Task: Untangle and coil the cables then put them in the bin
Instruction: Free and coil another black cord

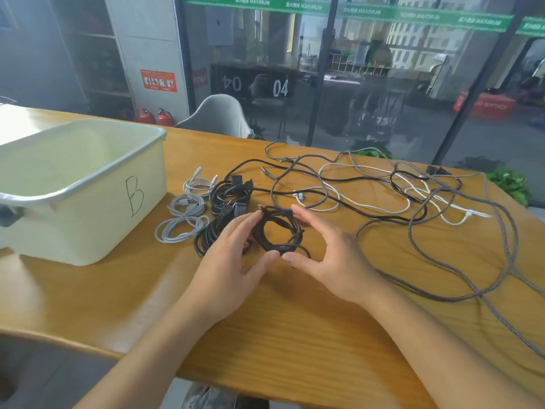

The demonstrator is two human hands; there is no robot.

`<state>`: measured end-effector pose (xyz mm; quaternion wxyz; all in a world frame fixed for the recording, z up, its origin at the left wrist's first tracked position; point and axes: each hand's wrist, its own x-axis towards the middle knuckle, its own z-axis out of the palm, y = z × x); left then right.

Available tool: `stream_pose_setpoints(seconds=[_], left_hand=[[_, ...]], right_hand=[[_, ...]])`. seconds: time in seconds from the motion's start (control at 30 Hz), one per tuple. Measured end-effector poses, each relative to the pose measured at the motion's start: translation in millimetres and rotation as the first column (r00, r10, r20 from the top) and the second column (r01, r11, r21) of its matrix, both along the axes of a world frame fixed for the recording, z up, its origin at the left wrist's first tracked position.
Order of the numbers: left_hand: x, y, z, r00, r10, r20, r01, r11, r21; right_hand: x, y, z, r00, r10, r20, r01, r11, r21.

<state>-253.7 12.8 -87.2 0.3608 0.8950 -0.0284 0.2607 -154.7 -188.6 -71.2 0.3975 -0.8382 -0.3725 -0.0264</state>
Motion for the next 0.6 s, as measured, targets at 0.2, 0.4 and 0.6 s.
stream_pose_setpoints(seconds=[0.2, 0.4, 0.6], left_hand=[[-36.7, 40.7, -8.8, 0.996, 0.092, -0.022, -0.086, 0.979, 0.187], [-68.3, 82.6, -14.8, 0.976, 0.191, -0.103, -0.161, 0.956, 0.245], [-80.7, 109.8, -13.4, 0.913, 0.326, -0.247, -0.22, 0.9, 0.376]], right_hand=[[-27.9, 43.6, -5.6, 0.995, 0.05, 0.086, -0.043, 0.996, -0.081], [-47.6, 96.1, -16.2, 0.957, 0.107, 0.27, -0.057, 0.981, -0.185], [-52.4, 138.2, -24.3, 0.917, 0.166, 0.363, -0.067, 0.96, -0.27]])
